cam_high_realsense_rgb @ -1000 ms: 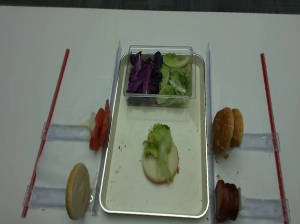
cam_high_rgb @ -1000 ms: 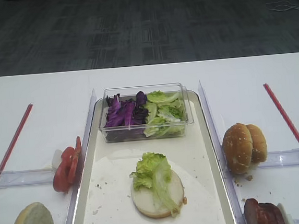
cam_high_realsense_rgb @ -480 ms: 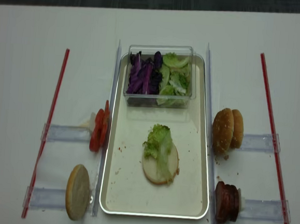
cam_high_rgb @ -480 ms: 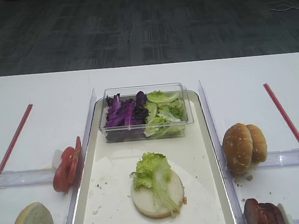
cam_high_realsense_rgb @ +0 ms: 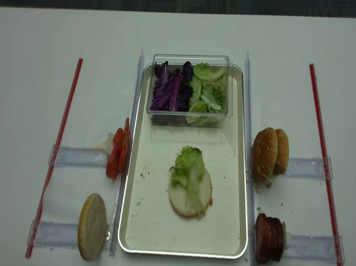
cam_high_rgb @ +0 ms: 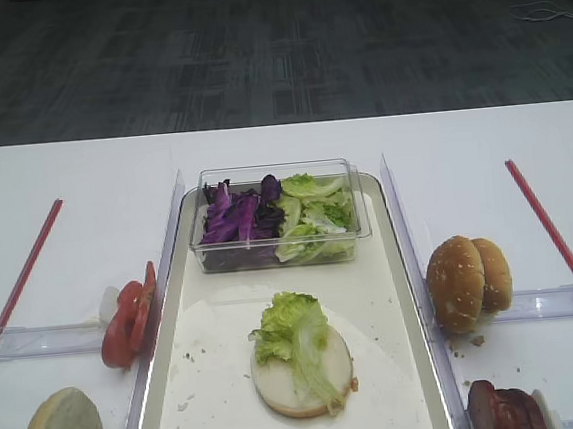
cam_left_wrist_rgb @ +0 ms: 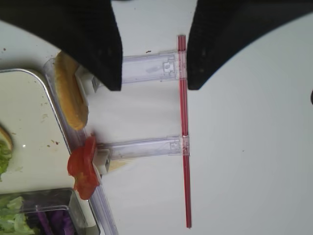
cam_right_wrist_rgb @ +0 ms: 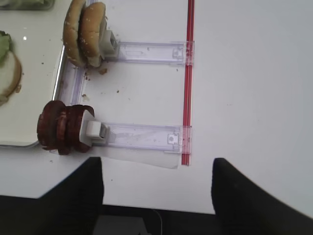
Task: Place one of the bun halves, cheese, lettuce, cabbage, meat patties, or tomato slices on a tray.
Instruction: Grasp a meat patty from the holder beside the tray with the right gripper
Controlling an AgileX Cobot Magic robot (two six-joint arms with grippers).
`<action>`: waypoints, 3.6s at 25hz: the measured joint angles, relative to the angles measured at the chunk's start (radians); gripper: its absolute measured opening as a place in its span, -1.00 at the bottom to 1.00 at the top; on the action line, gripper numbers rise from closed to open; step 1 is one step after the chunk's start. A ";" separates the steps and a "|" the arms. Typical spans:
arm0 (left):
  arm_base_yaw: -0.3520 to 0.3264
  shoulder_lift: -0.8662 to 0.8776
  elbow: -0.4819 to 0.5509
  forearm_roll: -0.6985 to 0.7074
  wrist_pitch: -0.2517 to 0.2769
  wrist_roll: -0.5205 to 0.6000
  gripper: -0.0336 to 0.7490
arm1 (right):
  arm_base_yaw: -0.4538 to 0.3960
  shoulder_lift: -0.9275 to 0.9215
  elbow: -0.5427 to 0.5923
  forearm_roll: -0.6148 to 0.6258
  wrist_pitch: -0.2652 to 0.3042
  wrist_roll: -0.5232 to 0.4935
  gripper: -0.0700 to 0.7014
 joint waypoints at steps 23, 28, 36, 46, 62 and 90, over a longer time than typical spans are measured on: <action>0.000 0.000 0.000 0.000 0.000 0.000 -0.16 | 0.000 0.554 -0.111 0.107 -0.019 0.116 0.33; 0.000 0.000 0.000 0.000 0.000 0.000 -0.16 | 0.000 0.567 -0.111 0.128 -0.022 0.131 0.33; 0.000 0.000 0.000 0.000 0.000 0.000 -0.16 | 0.000 0.577 -0.111 0.176 -0.022 0.145 0.33; 0.000 0.000 0.000 0.000 0.000 0.000 -0.16 | 0.167 0.671 -0.111 0.217 -0.056 0.239 0.33; 0.000 0.000 0.000 0.000 0.000 0.000 -0.16 | 0.560 0.990 -0.184 0.067 -0.273 0.495 0.33; 0.000 0.000 0.000 0.000 0.000 0.000 -0.16 | 0.594 1.212 -0.237 0.109 -0.351 0.491 0.33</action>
